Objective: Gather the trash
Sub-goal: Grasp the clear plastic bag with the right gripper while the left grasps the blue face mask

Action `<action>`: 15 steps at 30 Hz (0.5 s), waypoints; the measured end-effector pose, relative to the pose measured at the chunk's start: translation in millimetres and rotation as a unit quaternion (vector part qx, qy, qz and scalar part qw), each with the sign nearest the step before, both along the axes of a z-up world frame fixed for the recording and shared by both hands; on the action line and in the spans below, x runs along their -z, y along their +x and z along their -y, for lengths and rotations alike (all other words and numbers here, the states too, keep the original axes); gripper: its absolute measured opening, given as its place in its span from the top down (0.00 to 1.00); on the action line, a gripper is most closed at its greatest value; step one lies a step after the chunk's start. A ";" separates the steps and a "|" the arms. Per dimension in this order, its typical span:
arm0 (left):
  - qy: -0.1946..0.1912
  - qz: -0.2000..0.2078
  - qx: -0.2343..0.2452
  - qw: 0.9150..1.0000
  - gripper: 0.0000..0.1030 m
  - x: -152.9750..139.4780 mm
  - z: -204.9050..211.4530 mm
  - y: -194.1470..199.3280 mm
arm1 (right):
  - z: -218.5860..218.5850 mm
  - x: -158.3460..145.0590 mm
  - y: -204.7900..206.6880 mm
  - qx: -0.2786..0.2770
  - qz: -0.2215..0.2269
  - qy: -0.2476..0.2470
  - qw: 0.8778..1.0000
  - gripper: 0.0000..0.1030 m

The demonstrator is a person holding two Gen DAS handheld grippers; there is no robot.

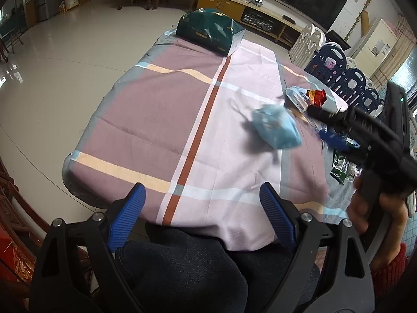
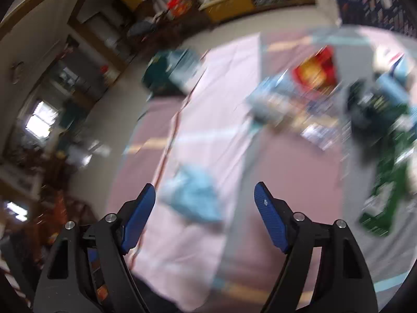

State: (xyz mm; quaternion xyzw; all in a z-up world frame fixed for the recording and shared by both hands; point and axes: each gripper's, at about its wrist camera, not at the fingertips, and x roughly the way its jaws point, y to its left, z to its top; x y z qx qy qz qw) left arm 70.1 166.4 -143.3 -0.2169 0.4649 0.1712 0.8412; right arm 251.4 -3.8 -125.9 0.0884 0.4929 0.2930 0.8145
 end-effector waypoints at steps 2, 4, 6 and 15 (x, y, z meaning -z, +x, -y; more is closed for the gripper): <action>-0.001 -0.003 0.004 1.000 0.14 2.9 1.2 1.2 | 1.6 -7.6 14.6 0.038 0.049 -0.068 0.996 0.25; -0.004 -0.007 0.008 1.000 0.14 6.0 2.0 2.3 | -3.0 -5.0 34.4 0.046 0.081 -0.122 0.988 0.25; -0.008 -0.009 0.008 1.000 0.14 8.0 1.0 3.5 | -16.6 7.5 51.3 0.030 0.098 -0.186 0.977 0.25; -0.018 -0.012 -0.013 1.000 0.14 15.5 -13.2 2.8 | -33.9 48.3 54.9 -0.033 0.074 -0.225 0.971 0.98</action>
